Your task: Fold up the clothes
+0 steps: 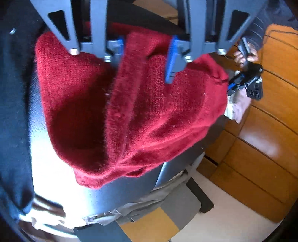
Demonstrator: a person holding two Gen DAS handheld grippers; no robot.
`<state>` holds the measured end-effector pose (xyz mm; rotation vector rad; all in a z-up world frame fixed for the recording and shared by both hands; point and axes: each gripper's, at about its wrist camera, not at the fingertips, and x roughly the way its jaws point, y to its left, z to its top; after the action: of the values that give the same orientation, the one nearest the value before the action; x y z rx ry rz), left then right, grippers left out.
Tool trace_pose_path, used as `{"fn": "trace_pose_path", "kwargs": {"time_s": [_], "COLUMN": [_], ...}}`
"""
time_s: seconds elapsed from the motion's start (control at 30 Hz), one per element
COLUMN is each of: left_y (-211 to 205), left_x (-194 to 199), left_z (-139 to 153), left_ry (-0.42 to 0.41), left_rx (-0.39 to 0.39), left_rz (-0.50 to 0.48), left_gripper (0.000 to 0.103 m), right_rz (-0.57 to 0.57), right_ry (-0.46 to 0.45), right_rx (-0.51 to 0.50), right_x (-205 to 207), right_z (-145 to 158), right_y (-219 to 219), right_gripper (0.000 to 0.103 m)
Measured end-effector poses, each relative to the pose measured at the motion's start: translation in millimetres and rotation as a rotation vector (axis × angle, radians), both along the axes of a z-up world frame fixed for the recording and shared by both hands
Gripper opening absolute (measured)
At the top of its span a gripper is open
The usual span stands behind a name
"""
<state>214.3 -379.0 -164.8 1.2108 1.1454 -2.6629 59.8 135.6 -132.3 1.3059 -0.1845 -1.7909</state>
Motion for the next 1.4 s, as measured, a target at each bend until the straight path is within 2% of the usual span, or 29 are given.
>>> {"fn": "trace_pose_path", "kwargs": {"time_s": [0.07,0.13,0.2,0.4,0.5,0.6,0.63,0.73,0.8,0.83,0.9,0.97,1.0,1.07,1.13,1.2,1.27,1.4], "left_y": [1,-5,-13,-37,-54,-75,-83,-106,-116,-118,-123,-125,-123,-116,-107,-99,-92,-81], "left_x": [-4,-5,-3,-18,-39,-58,-65,-83,-95,-97,-100,-96,-93,-88,-84,-80,-82,-86], "left_z": [6,11,17,42,50,47,44,27,18,17,18,23,26,31,32,28,23,12], "left_ry": [-0.016,0.009,0.063,0.229,0.271,0.280,0.277,0.229,0.215,0.185,0.161,0.156,0.144,0.114,0.070,-0.005,-0.041,-0.081], "left_rx": [-0.029,0.009,0.079,0.236,0.259,0.283,0.296,0.327,0.351,0.323,0.286,0.236,0.180,0.059,-0.059,-0.163,-0.195,-0.204], "left_rz": [-0.020,-0.017,-0.012,0.032,0.082,0.152,0.176,0.266,0.268,0.294,0.308,0.317,0.308,0.274,0.226,0.183,0.115,0.030], "left_gripper": [0.007,0.005,0.005,0.005,0.005,0.004,0.000,0.000,0.004,0.012,0.015,0.018,0.018,0.020,0.022,0.024,0.027,0.029], "right_rz": [0.007,0.022,0.029,0.032,0.013,-0.027,-0.050,-0.124,-0.168,-0.191,-0.214,-0.212,-0.207,-0.196,-0.171,-0.135,-0.104,-0.061], "right_ry": [0.013,0.032,0.048,0.089,0.099,0.107,0.103,0.084,0.069,0.057,0.069,0.075,0.086,0.122,0.156,0.171,0.193,0.194], "right_rx": [0.022,0.028,0.023,-0.096,-0.149,-0.172,-0.173,-0.162,-0.132,-0.106,-0.040,-0.039,-0.048,-0.055,-0.057,-0.052,-0.035,0.004], "right_x": [-1,-2,-4,-22,-44,-72,-83,-120,-141,-149,-158,-158,-155,-143,-126,-107,-89,-52], "right_z": [4,10,18,59,72,78,76,67,58,53,44,41,44,51,59,61,59,42], "right_y": [1,3,6,10,9,-5,-10,-18,-19,-23,-27,-27,-24,-18,-11,-11,-15,-30], "right_gripper": [0.030,0.028,0.028,0.028,0.028,0.028,0.028,0.028,0.028,0.028,0.030,0.032,0.036,0.059,0.068,0.072,0.079,0.084]}}
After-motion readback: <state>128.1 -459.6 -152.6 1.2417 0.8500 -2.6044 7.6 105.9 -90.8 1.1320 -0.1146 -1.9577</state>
